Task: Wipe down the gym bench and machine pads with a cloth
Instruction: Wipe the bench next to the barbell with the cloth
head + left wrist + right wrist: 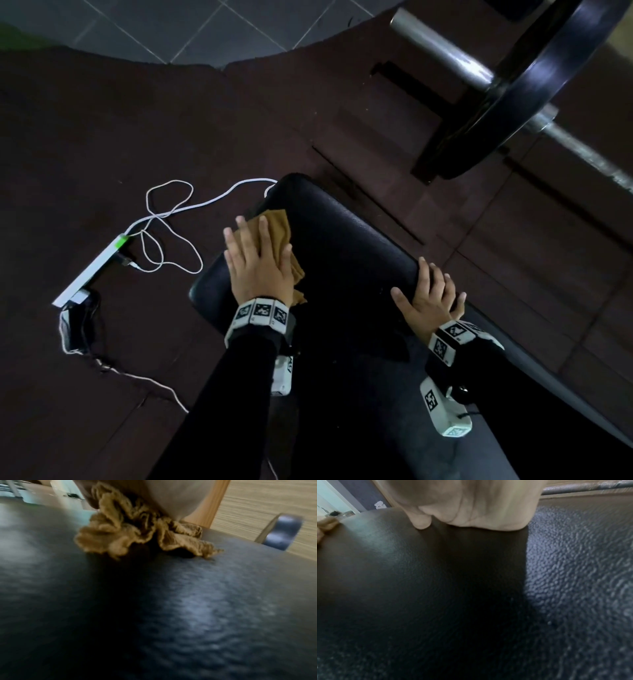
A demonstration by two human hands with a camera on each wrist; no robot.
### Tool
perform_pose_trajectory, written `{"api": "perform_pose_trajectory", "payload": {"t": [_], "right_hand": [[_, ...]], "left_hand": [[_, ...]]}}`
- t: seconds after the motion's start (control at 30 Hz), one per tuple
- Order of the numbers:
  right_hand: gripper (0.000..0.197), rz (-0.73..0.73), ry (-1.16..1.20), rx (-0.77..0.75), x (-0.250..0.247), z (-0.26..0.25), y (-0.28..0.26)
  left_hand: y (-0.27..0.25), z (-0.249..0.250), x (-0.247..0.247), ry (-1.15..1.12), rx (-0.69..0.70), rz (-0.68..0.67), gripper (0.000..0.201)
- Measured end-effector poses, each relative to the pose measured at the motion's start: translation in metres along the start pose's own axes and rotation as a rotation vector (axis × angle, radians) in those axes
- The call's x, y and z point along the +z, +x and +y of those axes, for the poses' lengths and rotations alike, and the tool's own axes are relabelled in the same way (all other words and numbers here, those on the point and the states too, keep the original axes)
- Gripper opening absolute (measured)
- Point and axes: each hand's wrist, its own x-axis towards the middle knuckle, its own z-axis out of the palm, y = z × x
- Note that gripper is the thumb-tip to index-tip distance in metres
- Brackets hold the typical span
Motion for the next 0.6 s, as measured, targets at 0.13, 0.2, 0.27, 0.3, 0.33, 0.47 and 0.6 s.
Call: {"api": "perform_pose_trajectory", "payload": {"t": [0.13, 0.2, 0.27, 0.3, 0.33, 0.47, 0.6], "right_hand": [[0.076, -0.007, -0.019, 0.0, -0.003, -0.003, -0.001], [0.076, 0.009, -0.023, 0.005, -0.003, -0.004, -0.002], [0.077, 0.012, -0.025, 0.007, -0.002, -0.005, -0.002], [0.077, 0.007, -0.026, 0.007, -0.002, -0.005, -0.001], [0.077, 0.002, -0.028, 0.007, -0.002, -0.006, -0.001], [0.077, -0.01, -0.021, 0.006, -0.004, -0.006, -0.003], [0.076, 0.043, -0.027, -0.028, -0.002, -0.005, -0.003]], "left_hand": [[-0.003, -0.033, -0.007, -0.043, -0.162, 0.034, 0.062], [-0.009, -0.046, -0.008, -0.084, -0.239, 0.04, 0.064], [-0.014, -0.056, -0.008, -0.142, -0.285, 0.044, 0.066], [-0.016, -0.06, -0.008, -0.178, -0.299, 0.063, 0.066], [-0.019, -0.063, -0.007, -0.217, -0.314, 0.095, 0.064], [-0.031, -0.068, 0.0, -0.36, -0.413, 0.239, 0.058], [-0.045, -0.068, 0.008, -0.537, -0.597, 0.326, 0.063]]}}
